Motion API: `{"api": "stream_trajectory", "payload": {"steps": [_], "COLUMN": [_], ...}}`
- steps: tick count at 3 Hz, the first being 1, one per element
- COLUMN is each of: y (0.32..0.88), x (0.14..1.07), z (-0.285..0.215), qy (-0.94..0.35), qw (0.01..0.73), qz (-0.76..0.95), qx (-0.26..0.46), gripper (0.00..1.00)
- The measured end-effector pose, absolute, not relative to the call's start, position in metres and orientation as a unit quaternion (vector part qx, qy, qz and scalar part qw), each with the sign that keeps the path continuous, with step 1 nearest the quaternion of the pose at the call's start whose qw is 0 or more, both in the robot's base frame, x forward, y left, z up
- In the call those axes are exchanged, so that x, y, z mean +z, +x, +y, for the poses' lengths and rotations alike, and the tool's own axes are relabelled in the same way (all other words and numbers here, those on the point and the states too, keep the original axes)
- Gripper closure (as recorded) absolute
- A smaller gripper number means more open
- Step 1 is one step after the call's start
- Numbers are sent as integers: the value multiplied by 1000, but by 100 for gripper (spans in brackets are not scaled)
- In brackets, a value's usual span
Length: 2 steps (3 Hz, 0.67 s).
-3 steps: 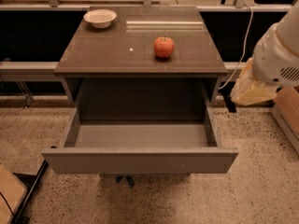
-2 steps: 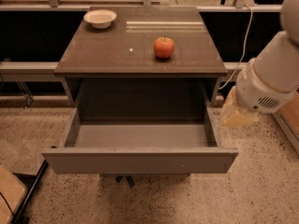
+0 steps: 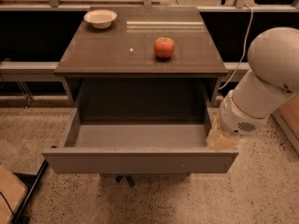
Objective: Close top drawer
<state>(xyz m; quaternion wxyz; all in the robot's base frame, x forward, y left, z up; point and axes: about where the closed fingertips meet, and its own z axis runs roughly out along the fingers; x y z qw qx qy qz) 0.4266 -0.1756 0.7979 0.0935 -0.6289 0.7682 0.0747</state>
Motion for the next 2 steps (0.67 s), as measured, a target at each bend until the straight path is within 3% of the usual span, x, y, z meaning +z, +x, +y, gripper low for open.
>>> {"api": "stream_trajectory", "payload": {"steps": [2], "y": [426], "x": [721], "z": [-145], "qy": [-610], "qw": [91], "qz": [772], "qx": [151], "gripper": [100]}}
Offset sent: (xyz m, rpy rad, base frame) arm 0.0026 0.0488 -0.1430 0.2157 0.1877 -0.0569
